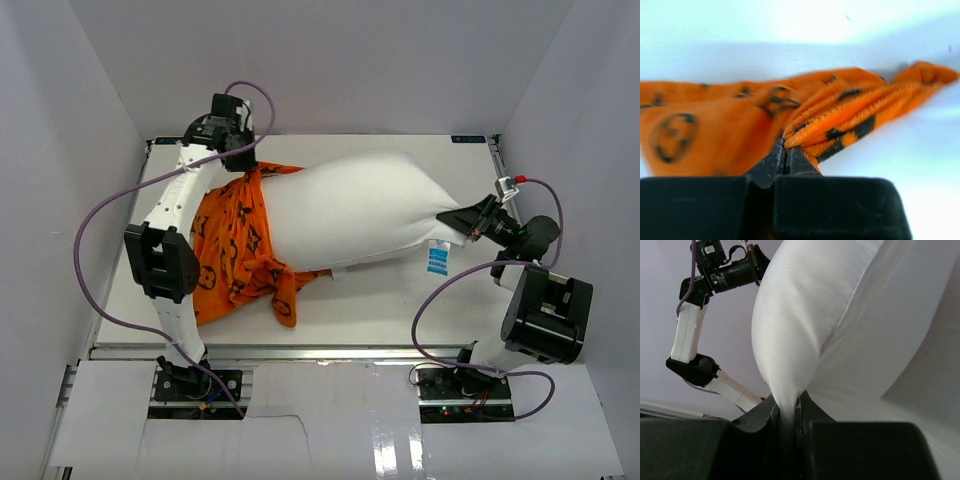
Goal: Remove the pillowcase from the pillow
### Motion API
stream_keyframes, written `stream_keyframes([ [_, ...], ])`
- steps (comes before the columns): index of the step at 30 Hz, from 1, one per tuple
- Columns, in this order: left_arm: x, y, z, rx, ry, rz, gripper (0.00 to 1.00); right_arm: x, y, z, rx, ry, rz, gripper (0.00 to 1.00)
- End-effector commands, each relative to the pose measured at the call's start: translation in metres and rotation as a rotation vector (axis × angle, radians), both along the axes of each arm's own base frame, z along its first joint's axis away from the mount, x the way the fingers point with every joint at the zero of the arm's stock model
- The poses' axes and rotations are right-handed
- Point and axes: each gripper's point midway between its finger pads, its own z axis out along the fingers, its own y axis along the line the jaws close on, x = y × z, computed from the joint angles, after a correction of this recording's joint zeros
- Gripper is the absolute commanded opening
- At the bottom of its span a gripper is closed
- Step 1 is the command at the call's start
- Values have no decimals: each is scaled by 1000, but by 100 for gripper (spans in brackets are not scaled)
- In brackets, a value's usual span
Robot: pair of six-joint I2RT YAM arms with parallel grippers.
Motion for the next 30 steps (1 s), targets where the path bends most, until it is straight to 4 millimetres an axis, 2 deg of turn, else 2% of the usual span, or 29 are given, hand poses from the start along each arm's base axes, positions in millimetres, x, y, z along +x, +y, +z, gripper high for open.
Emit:
stream_keyframes([
  [1, 30, 132, 53, 59, -151, 368, 0, -6, -34, 68, -182, -546, -180, 8],
  [2, 31, 166, 66, 39, -173, 452, 0, -3, -47, 73, -181, -535, -229, 8],
  [5, 27, 200, 72, 70, -187, 549, 0, 3, -69, 80, -180, -496, -311, 8],
  [6, 24, 206, 67, 82, -179, 581, 0, 4, -74, 82, -188, -489, -328, 8],
  [7, 21, 214, 81, 101, -234, 622, 0, 6, -81, 81, -209, -468, -350, 8],
  [8, 16, 219, 63, 117, -206, 644, 0, 9, -85, 83, -221, -452, -366, 8],
  [9, 14, 224, 63, 123, -220, 665, 0, 15, -90, 83, -233, -425, -390, 8],
  [10, 11, 235, 65, 120, -237, 702, 0, 23, -99, 88, -346, -505, -451, 8],
  [11, 8, 241, 63, 114, -233, 732, 0, 33, -110, 60, -320, -281, -482, 8],
  [12, 6, 243, 55, 90, -214, 741, 0, 44, -125, 84, -405, -311, -562, 8],
  [13, 6, 240, 52, 72, -208, 725, 0, 48, -134, 80, -512, -330, -585, 8],
  [14, 7, 232, 53, 39, -210, 696, 7, 47, -138, 71, -511, -240, -598, 8],
  [15, 5, 223, 42, 9, -181, 660, 18, 49, -143, 74, -524, -236, -624, 8],
  [16, 7, 204, 39, -62, -167, 583, 45, 49, -142, 74, -517, -228, -630, 8],
  [17, 1, 195, 44, -95, -171, 544, 58, 49, -143, 72, -512, -212, -635, 8],
  [18, -7, 183, 30, -108, -132, 507, 64, 49, -146, 71, -517, -196, -656, 8],
  [20, -19, 166, 27, -112, -126, 462, 71, 49, -152, 64, -538, -166, -684, 8],
  [21, -40, 143, 22, -114, -123, 408, 73, 48, -155, 58, -547, -128, -709, 8],
  [23, -51, 118, 29, -88, -196, 328, 77, 45, -158, 44, -549, -81, -727, 8],
  [24, -67, 89, 44, -94, -234, 250, 78, 43, -158, 42, -552, -71, -744, 8],
  [25, -81, 80, 26, -89, -192, 219, 78, 42, -157, 37, -548, -57, -750, 8],
  [26, -92, 68, 22, -123, -174, 180, 79, 40, -161, 26, -554, -21, -779, 8],
  [27, -109, 53, 33, -173, -194, 130, 79, 39, -164, 24, -565, -9, -804, 8],
  [28, -124, 45, 13, -189, -155, 111, 81, 37, -167, 17, -572, 25, -822, 8],
  [29, -134, 39, 10, -200, -154, 103, 85, 37, -171, 12, -586, 44, -838, 8],
  [30, -147, 24, 18, -215, -183, 57, 86, 36, -176, 3, -603, 85, -851, 8],
])
